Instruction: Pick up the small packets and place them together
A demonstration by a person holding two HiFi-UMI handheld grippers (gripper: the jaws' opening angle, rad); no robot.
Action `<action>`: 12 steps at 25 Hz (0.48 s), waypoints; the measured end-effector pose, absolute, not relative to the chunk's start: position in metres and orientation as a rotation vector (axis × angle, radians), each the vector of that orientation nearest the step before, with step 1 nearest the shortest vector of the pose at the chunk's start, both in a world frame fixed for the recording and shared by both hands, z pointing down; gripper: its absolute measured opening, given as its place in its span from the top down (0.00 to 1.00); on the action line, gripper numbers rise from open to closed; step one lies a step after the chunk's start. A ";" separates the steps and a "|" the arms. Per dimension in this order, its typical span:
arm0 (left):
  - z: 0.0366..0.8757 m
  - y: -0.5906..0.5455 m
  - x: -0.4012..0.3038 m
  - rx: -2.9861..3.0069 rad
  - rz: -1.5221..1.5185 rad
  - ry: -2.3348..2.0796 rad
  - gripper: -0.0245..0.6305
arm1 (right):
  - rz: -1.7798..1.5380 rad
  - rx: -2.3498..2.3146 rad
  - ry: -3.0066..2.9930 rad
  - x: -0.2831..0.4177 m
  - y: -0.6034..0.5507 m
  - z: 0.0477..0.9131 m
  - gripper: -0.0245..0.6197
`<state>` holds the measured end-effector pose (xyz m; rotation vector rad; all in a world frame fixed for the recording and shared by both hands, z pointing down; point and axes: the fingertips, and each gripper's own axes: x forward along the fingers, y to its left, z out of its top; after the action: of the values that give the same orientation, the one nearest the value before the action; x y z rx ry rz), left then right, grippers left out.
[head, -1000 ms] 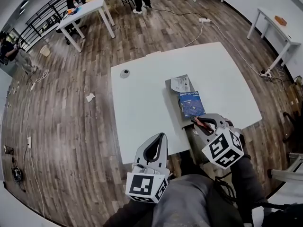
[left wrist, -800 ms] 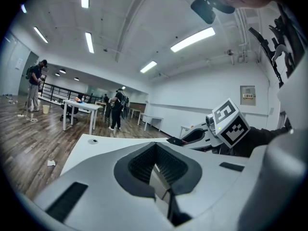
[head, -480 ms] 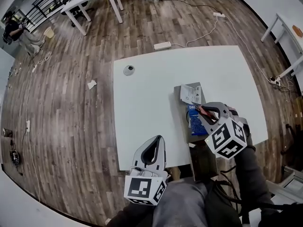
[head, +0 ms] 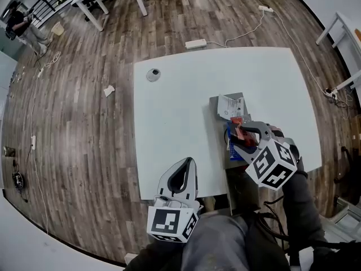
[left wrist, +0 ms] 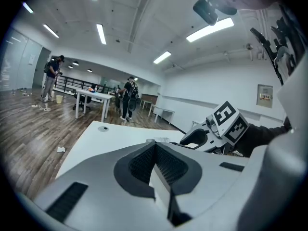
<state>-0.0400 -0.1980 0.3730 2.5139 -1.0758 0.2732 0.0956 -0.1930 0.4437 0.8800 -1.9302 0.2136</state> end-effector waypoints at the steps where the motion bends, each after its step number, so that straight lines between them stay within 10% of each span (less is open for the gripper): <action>1: 0.372 -0.198 -0.040 2.515 0.272 -1.075 0.97 | 0.216 0.874 -1.934 0.094 -0.192 0.444 0.66; 12: 0.362 -0.183 -0.044 2.540 0.252 -1.072 0.97 | 0.223 0.888 -2.007 0.082 -0.177 0.431 0.60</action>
<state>-0.0436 -0.1831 0.3623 2.5403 -1.0720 0.2522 0.0817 -0.1769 0.4311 0.8883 -2.0071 0.2233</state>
